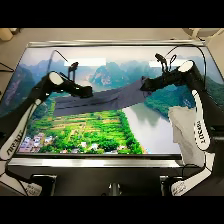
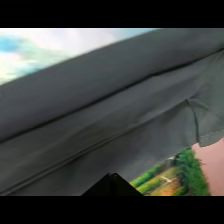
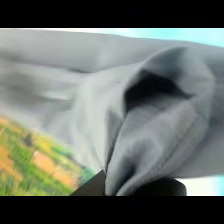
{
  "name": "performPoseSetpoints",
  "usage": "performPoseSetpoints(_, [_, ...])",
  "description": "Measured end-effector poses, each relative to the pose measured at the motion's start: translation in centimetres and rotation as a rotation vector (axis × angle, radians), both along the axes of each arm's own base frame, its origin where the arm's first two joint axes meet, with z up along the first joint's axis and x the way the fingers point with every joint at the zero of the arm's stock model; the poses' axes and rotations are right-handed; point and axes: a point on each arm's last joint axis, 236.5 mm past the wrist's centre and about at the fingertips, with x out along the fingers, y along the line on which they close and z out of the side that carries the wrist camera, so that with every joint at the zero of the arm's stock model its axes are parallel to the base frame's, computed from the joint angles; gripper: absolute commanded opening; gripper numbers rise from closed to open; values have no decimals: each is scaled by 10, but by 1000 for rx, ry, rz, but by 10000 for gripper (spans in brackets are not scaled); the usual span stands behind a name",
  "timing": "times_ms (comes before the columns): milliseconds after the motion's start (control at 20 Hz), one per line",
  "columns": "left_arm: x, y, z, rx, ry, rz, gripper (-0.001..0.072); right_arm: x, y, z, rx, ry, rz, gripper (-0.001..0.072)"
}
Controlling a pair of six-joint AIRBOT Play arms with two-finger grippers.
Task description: Fold the shirts.
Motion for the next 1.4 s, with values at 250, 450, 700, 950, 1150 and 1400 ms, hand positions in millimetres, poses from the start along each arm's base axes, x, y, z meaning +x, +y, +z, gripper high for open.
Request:
performPoseSetpoints(250, [-35, -79, -46, -94, 138, -54, 29, -43, 20, 59, -141, -112, 148, 16])
performPoseSetpoints(450, [-63, -132, -58, -179, 208, -74, 29, -74, 22, 102, -210, -189, 203, 16])
performPoseSetpoints(700, [-68, -160, -49, -246, 204, -56, 26, -92, 20, 130, -230, -231, 203, 15])
performPoseSetpoints(950, [-5, -34, 17, -77, 3, 44, 27, -84, 50, 123, -182, -241, 219, 15])
performPoseSetpoints(1150, [19, 125, 116, 78, -200, 247, 27, -75, 125, 90, -97, -241, 288, 16])
performPoseSetpoints(1400, [-19, 236, 231, 156, -425, 454, 28, -78, 235, 22, 82, -176, 349, 707])
